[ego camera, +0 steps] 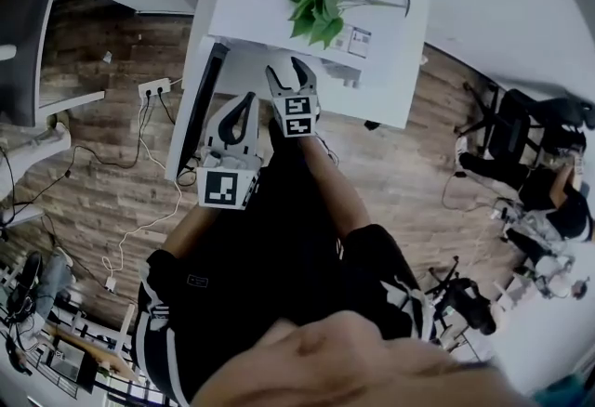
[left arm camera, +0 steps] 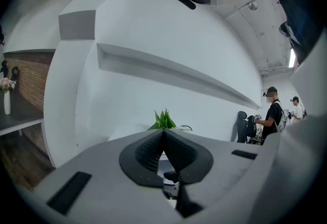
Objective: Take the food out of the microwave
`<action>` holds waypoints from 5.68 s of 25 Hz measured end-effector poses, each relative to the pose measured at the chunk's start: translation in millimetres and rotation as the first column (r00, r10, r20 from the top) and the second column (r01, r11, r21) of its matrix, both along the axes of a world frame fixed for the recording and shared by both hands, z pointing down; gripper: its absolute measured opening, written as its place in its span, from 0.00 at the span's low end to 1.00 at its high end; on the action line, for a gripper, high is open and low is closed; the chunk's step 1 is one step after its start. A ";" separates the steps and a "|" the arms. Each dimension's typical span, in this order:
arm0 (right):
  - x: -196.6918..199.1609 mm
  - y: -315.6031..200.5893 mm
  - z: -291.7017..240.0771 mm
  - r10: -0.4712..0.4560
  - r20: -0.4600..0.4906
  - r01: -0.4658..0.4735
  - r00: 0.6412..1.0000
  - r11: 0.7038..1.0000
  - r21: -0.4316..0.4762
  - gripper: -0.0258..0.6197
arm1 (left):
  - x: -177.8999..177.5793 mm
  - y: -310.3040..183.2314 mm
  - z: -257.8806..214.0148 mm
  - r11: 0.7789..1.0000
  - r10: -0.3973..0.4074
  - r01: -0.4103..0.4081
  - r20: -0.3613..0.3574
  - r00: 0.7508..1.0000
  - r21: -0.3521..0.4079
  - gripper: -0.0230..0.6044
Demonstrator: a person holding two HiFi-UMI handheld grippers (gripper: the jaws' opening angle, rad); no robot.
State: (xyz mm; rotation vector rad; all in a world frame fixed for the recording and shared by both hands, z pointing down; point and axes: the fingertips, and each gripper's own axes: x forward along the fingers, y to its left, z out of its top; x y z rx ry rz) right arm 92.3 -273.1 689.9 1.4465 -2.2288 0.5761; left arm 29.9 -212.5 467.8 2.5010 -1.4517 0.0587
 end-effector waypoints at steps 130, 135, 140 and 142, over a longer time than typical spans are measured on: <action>93.0 181.0 -176.2 0.104 0.181 -0.145 0.978 0.962 0.230 0.52 | 22.8 87.2 -8.7 0.998 0.036 -0.037 0.014 0.999 0.058 0.08; 89.2 187.0 -178.3 0.091 0.182 -0.134 0.979 0.963 0.236 0.52 | 23.9 83.3 -5.2 0.997 0.035 -0.037 0.020 0.999 0.061 0.08; 87.6 187.5 -184.0 0.085 0.168 -0.125 0.982 0.961 0.247 0.52 | 25.9 79.8 -3.4 0.997 0.039 -0.040 0.021 0.999 0.059 0.08; 87.1 186.9 -184.9 0.084 0.160 -0.122 0.984 0.962 0.245 0.52 | 26.4 78.4 -2.1 0.997 0.041 -0.042 0.023 0.999 0.057 0.08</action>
